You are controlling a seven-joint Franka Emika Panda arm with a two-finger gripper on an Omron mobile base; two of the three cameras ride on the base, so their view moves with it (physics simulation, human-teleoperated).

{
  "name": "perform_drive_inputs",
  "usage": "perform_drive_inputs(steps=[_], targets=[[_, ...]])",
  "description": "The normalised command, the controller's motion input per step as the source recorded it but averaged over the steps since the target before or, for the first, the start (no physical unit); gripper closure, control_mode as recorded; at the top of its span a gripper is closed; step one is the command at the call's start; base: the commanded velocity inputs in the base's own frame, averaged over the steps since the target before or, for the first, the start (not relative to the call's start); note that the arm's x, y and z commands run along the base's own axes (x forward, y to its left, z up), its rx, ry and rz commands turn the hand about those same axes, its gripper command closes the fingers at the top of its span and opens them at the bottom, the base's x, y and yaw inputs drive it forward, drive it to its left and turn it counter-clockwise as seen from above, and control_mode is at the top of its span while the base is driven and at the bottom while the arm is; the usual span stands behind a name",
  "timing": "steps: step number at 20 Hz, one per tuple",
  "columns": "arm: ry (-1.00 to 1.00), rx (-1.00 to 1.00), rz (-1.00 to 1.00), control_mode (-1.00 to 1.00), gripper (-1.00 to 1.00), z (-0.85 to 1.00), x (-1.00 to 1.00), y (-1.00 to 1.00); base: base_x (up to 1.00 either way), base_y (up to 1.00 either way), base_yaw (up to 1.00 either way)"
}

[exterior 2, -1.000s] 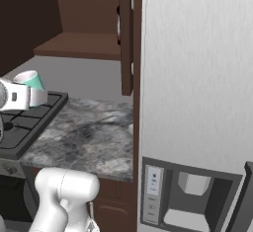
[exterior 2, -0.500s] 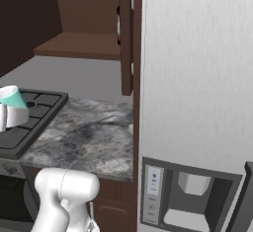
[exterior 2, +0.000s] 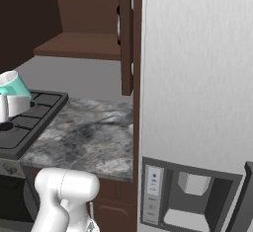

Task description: Open the cabinet directly in front. Then move the wine and the mug to the dining counter with the jar on it.

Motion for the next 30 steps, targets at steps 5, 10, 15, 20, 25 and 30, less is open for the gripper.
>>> perform_drive_inputs(steps=[5, 10, 15, 20, 25, 30], targets=[[0.0, 0.0, 0.0, -1.0, 1.0, 0.0, 0.0, 0.0, 0.0, 0.0, 0.0], [0.0, 0.0, 0.0, -1.0, 1.0, 0.0, 0.0, 0.0, 0.0, 0.0, 0.0], [0.0, 0.0, 0.0, 1.0, 1.0, 0.0, 0.0, 0.0, -0.2, 0.01, 0.17], [0.0, 0.0, 0.0, 1.0, 1.0, 0.0, 0.0, 0.0, -0.46, 0.0, 0.63], [0.0, 0.0, 0.0, 1.0, 1.0, 0.0, 0.0, 0.0, -0.37, 0.0, 0.87], [0.0, 0.0, 0.0, 1.0, 1.0, 0.0, 0.0, 0.0, -0.05, 0.0, 0.98]])
